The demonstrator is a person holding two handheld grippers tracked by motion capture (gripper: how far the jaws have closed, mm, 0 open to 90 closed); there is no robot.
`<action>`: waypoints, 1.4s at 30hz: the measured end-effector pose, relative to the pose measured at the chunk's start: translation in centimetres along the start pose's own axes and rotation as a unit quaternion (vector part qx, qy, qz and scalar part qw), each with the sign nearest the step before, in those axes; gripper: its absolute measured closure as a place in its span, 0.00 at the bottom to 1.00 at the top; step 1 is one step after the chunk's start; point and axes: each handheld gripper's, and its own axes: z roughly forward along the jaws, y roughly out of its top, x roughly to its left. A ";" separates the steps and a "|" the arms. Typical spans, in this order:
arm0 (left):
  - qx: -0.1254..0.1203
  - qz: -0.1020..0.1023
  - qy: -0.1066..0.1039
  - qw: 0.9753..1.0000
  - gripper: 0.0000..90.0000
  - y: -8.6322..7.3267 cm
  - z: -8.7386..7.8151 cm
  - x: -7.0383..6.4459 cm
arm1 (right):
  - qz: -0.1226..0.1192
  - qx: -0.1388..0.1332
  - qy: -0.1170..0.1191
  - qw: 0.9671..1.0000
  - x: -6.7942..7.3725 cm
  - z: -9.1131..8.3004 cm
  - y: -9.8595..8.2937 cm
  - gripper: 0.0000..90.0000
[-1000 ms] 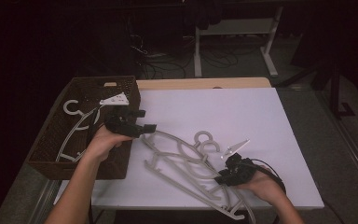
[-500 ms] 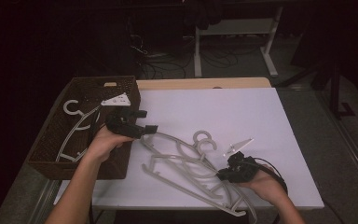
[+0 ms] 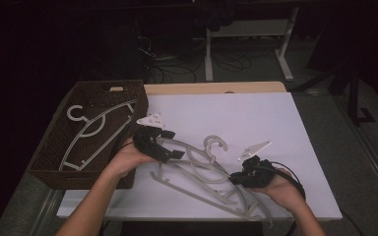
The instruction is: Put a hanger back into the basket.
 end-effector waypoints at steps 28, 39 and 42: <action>0.113 0.134 0.024 0.984 0.79 -2.5 5.5 -1.2 | -0.009 -0.004 0.016 1.000 -0.3 -0.3 0.1 0.91; 0.126 0.173 -0.036 0.976 0.90 -2.6 5.1 -2.4 | -0.003 -0.010 0.023 1.000 -1.2 -0.8 -0.3 0.86; 0.119 0.168 -0.053 0.977 0.91 -2.5 4.7 -2.7 | 0.003 -0.022 0.035 0.999 -1.5 -1.2 -0.4 0.82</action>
